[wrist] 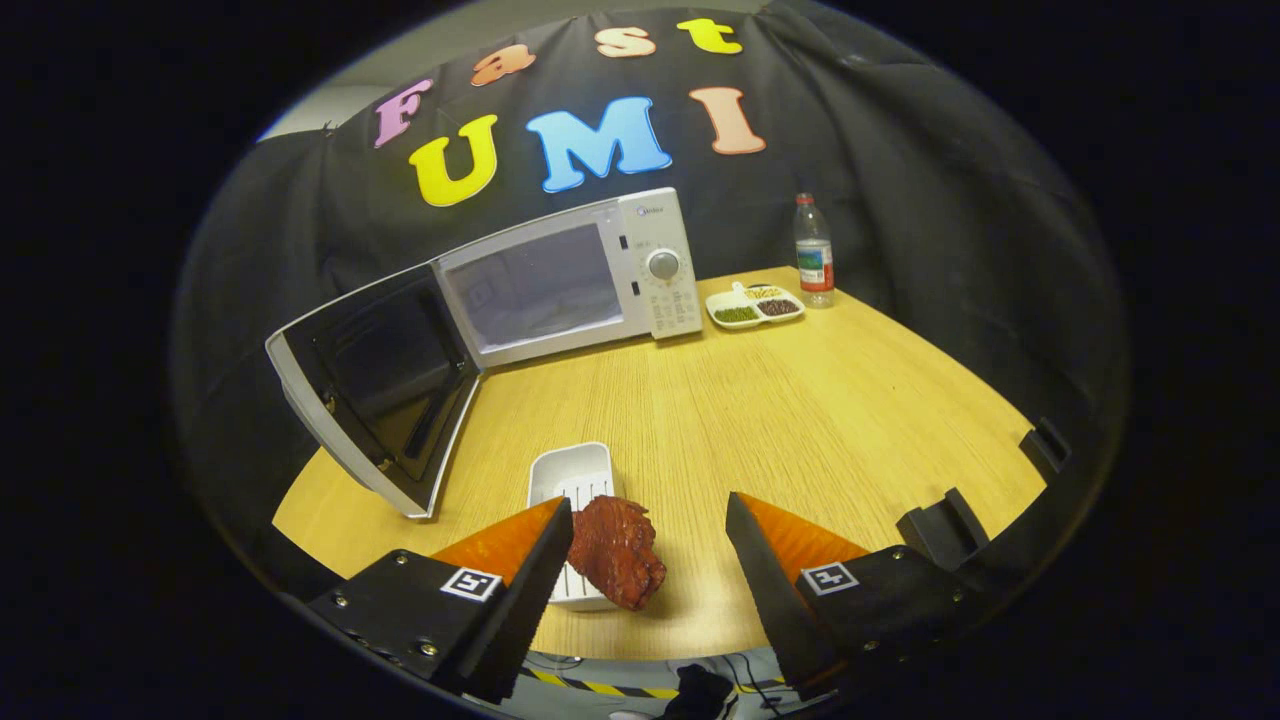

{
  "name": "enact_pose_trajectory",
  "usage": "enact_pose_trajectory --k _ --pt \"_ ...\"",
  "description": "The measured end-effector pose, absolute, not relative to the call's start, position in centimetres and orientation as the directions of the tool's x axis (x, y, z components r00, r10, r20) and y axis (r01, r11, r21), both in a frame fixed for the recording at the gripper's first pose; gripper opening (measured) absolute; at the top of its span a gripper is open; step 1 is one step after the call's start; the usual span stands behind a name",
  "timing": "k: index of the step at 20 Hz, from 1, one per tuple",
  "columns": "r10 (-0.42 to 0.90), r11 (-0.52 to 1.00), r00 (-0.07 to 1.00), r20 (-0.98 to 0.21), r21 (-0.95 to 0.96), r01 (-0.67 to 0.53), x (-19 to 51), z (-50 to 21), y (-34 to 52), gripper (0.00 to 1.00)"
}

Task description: Open the microwave, put the food inside, and close the microwave door.

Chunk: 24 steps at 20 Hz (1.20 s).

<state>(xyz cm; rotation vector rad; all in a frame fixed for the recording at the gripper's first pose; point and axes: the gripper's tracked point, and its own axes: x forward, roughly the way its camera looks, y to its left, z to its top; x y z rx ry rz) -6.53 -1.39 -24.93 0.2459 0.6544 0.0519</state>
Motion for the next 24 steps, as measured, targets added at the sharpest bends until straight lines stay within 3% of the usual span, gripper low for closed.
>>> enact_pose_trajectory --k 5,6,7,8,10,11,12,13,14,24 --pt "0.2 0.935 0.738 -0.645 0.351 0.054 -6.4 -27.1 -0.2 0.89" --pt "0.209 0.925 0.738 -0.641 0.374 0.062 -6.4 -27.0 -0.3 0.62" --pt "0.221 0.918 0.731 -0.645 0.392 0.068 -6.1 -27.1 0.1 0.53" --pt "0.233 0.913 0.724 -0.65 0.403 0.068 -6.6 -26.9 0.1 0.52" --pt "0.238 0.905 0.717 -0.656 0.417 0.082 -6.2 -26.8 0.2 0.34" --pt "0.263 0.895 0.72 -0.642 0.441 0.065 -6.1 -26.3 0.5 0.34" --pt "0.275 0.89 0.724 -0.633 0.452 0.057 -5.9 -25.4 0.6 0.24" --pt "0.281 0.877 0.74 -0.611 0.476 0.06 -5.7 -24.8 1.3 0.23" --pt "0.292 0.874 0.738 -0.609 0.483 0.053 -5.6 -23.9 1.5 0.11" --pt "0.352 0.88 0.753 -0.557 0.471 -0.063 -1.3 -19.0 2.9 0.11"
